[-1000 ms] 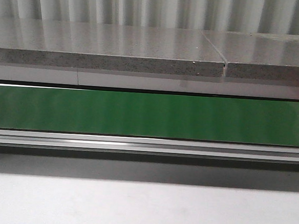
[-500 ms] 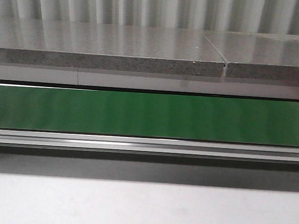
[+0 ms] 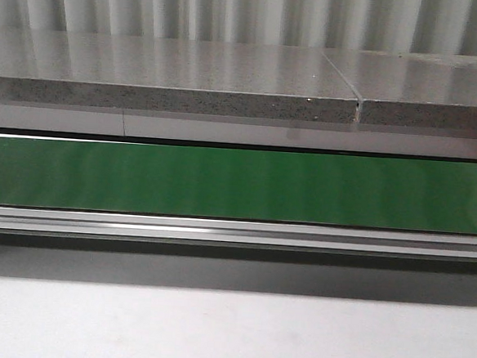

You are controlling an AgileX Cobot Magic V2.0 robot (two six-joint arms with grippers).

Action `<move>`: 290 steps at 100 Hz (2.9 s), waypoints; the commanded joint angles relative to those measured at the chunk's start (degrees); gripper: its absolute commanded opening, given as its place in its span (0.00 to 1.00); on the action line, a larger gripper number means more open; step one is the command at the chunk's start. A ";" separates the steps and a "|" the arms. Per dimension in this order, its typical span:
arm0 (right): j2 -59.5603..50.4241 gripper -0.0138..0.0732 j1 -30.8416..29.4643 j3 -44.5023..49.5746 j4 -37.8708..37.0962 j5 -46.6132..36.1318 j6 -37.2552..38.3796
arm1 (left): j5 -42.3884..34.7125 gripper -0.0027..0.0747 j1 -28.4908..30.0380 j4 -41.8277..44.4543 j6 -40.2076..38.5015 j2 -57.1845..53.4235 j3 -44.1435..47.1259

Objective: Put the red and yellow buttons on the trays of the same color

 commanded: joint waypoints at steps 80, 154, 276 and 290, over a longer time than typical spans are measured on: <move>-25.68 0.48 4.90 8.90 -0.46 2.26 -8.41 | -4.11 0.01 -0.40 -0.87 -0.08 0.34 -1.57; -51.83 0.08 23.10 28.52 -1.38 -0.23 -18.98 | -4.11 0.01 -0.40 -0.87 -0.08 0.34 -1.57; -102.38 0.08 27.72 65.69 -1.43 -9.23 -20.89 | -4.12 0.01 -0.40 -0.87 -0.08 0.34 -1.57; -102.74 0.08 27.72 65.94 -1.43 -8.95 -20.89 | -4.69 0.01 -0.40 -0.87 -0.08 0.34 -1.57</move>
